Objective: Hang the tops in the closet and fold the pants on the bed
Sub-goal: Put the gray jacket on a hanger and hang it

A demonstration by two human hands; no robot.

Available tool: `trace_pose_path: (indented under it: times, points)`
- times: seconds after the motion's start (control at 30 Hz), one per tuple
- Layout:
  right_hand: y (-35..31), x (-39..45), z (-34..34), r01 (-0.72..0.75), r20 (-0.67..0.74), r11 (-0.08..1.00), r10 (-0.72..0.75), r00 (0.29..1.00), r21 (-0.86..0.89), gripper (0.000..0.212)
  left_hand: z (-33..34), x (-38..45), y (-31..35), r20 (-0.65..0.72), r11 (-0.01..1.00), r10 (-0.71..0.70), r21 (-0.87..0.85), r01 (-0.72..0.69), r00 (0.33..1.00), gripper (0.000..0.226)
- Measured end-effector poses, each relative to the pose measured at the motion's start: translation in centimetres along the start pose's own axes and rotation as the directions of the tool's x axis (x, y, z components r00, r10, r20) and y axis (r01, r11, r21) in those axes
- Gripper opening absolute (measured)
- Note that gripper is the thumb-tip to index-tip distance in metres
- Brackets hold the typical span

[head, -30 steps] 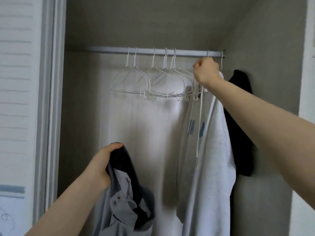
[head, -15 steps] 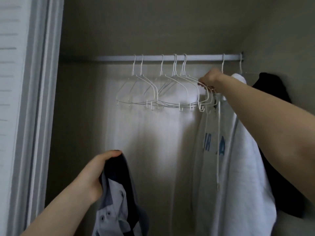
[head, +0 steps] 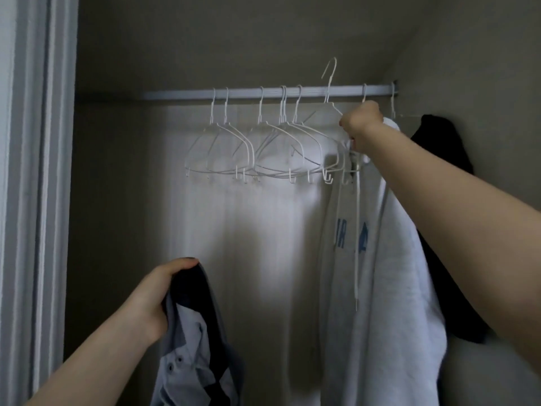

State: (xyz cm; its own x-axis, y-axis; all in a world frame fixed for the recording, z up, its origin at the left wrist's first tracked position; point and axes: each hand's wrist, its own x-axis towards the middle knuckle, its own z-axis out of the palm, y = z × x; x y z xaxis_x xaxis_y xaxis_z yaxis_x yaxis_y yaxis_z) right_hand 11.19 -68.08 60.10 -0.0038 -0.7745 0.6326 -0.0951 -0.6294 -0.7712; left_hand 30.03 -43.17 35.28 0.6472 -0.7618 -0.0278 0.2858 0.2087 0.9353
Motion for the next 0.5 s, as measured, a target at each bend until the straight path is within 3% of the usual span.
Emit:
trace_pose_path:
  times: [0.1, 0.2, 0.3, 0.4, 0.5]
  points:
    - [0.9, -3.9, -1.6, -0.03, -0.056, 1.0, 0.031, 0.998, 0.007, 0.038, 0.4, -1.2, -0.5, 0.023, 1.0, -0.012, 0.002, 0.012, 1.0, 0.033]
    - [2.0, -8.3, -2.6, -0.04, -0.016, 0.986, 0.043, 0.999, 0.16, 0.012, 0.5, -2.4, -1.1, 0.035, 1.0, -0.023, 0.009, 0.022, 0.999, 0.032]
    - [2.9, -13.7, -4.5, -0.121, 0.032, 0.95, 0.116, 0.993, 0.287, 0.008, 0.2, -3.6, -2.0, 0.031, 0.999, -0.046, 0.012, 0.046, 0.998, 0.034]
    - [4.2, -20.5, -6.5, -0.117, 0.046, 0.944, 0.108, 0.993, 0.309, 0.022, -0.1, -4.3, -3.0, 0.02, 0.998, -0.055, 0.022, 0.054, 0.998, 0.033]
    - [6.1, -25.4, -6.9, -0.191, 0.164, 0.923, 0.142, 0.976, 0.334, 0.014, -0.4, -5.1, -4.0, 0.015, 0.996, -0.057, 0.07, 0.055, 0.998, 0.03]
